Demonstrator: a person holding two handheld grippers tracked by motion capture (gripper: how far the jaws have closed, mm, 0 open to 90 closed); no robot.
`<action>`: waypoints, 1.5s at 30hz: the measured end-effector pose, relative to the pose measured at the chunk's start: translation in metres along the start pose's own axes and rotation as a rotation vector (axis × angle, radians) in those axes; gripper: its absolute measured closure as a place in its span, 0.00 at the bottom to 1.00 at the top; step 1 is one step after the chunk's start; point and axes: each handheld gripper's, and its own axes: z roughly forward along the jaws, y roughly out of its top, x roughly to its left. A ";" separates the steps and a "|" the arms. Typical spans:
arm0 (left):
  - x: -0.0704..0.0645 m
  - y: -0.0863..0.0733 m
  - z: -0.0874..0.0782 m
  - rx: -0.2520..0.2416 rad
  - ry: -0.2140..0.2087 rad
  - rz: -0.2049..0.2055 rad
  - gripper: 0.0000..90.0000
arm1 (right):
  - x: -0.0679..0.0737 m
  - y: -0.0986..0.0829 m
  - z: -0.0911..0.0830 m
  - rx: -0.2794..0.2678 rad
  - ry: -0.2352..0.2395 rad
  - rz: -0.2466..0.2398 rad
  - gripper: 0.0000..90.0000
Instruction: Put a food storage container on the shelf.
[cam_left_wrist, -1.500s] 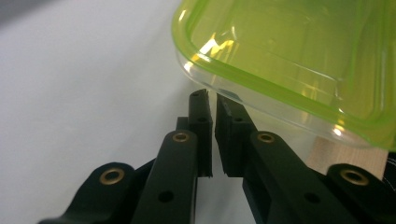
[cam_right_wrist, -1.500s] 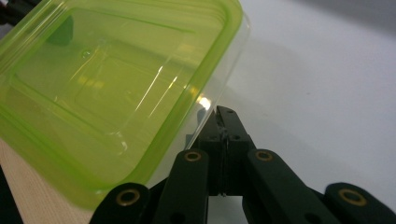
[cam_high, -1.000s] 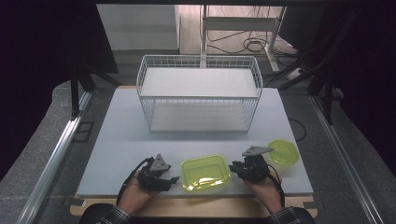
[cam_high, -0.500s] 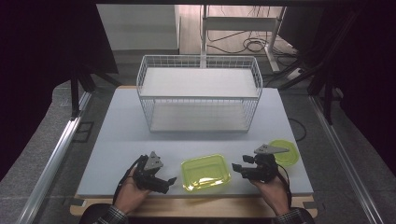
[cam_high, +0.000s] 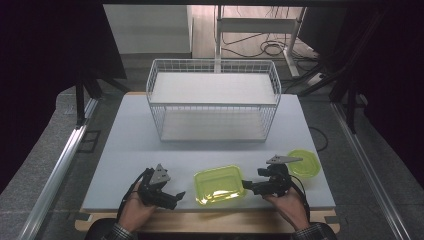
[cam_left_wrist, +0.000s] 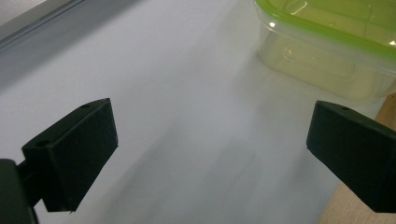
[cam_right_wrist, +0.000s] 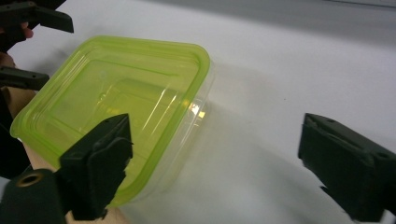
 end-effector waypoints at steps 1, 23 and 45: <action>0.000 0.000 0.000 0.003 0.002 0.002 0.02 | 0.001 0.001 0.000 -0.002 0.001 0.008 0.09; -0.003 0.000 0.004 0.031 0.014 0.032 0.02 | -0.007 0.019 0.024 0.090 0.152 0.184 0.68; 0.000 -0.001 0.003 0.035 0.026 0.035 0.03 | -0.016 0.024 0.021 0.079 0.294 0.365 0.88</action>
